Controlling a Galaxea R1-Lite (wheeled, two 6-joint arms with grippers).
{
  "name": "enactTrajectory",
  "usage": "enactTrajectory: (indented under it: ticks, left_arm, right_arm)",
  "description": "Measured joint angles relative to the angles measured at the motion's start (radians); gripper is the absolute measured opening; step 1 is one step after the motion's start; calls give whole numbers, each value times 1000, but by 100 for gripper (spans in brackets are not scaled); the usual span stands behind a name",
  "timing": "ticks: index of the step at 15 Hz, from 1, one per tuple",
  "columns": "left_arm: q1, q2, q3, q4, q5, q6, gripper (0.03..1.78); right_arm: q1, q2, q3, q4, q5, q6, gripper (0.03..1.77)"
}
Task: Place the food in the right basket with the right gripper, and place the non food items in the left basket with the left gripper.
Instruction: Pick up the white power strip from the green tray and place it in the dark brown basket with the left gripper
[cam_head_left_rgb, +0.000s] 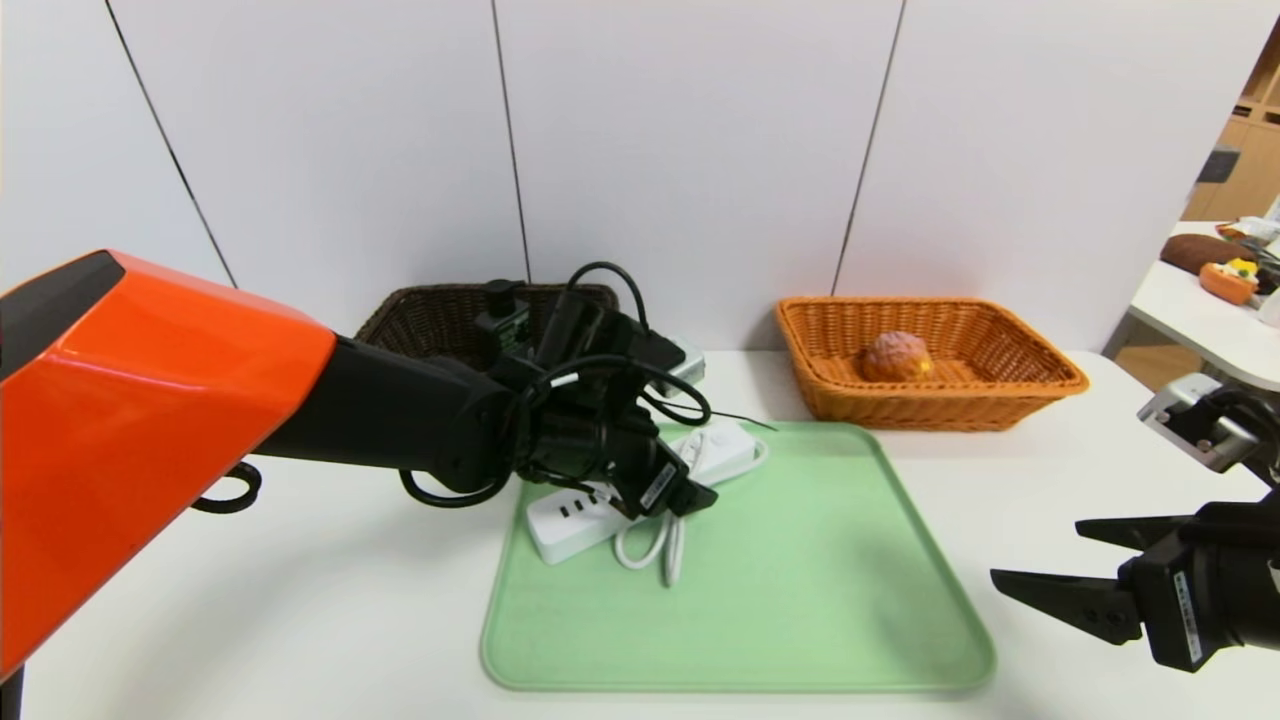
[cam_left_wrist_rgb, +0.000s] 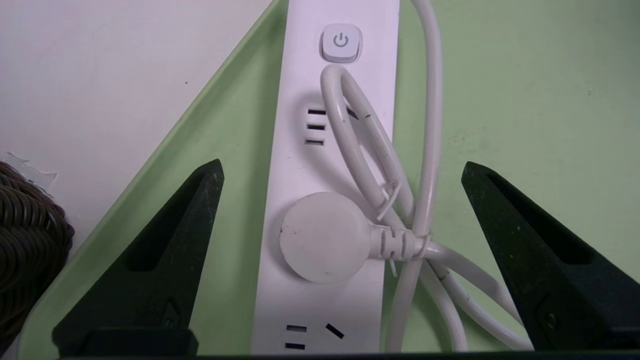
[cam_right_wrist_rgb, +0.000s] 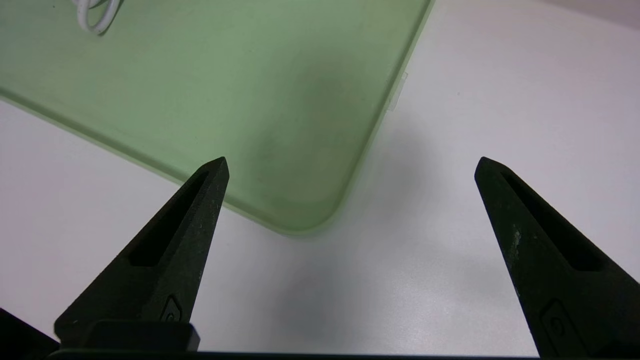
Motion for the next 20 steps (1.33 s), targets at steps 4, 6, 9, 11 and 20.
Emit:
enactTrajectory:
  ticks: [4,6,9,11,20]
  left_arm:
    - [0,17,-3,0,19,0,169]
    - [0,21,-3,3,19,0,169]
    - [0,24,-3,9,30,0,169]
    - [0,24,-4,20,34,0,169]
    - [0,29,-124,174,78,-27,169]
  right_arm:
    - [-1,0,0,0,0,0,170]
    - [-1,2,0,0,0,1,170]
    - [-1,5,0,-16,0,0,170]
    - [-1,6,1,-16,0,0,170]
    - [-1,16,2,-16,0,0,170]
